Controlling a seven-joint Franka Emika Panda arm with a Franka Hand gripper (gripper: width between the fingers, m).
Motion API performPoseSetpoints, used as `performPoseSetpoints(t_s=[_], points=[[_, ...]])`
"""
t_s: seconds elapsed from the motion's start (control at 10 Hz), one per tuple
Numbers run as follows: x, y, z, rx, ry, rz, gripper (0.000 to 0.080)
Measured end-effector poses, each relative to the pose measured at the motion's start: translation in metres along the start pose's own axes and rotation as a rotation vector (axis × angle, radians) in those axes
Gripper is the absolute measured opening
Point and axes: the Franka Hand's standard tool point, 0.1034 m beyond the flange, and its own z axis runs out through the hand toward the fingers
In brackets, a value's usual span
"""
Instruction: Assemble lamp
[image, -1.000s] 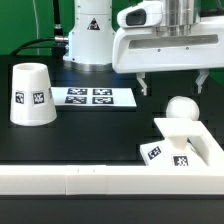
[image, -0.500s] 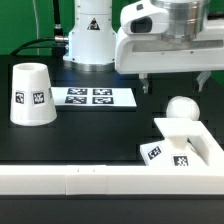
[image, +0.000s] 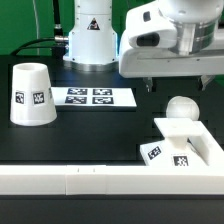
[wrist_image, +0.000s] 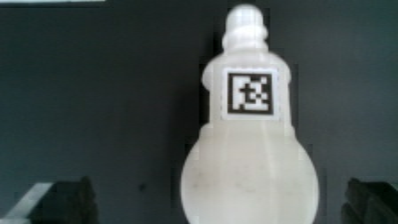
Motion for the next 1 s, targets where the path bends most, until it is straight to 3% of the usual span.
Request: performPoseSetpoints(t_s=[0.1, 0.3, 0.5, 1.0], points=[[-0.006, -0.003, 0.005, -0.009, -0.086, -0.007, 0.0699], [-0.001, -0.008, 0.010, -0.015, -0.179, -0.016, 0.0699], [-0.001, -0.005, 0.020, -0.021, -0.300, -0.014, 0.0699], [0.006, -0.010, 0.039, -0.028, -0.311, -0.019, 0.0699]])
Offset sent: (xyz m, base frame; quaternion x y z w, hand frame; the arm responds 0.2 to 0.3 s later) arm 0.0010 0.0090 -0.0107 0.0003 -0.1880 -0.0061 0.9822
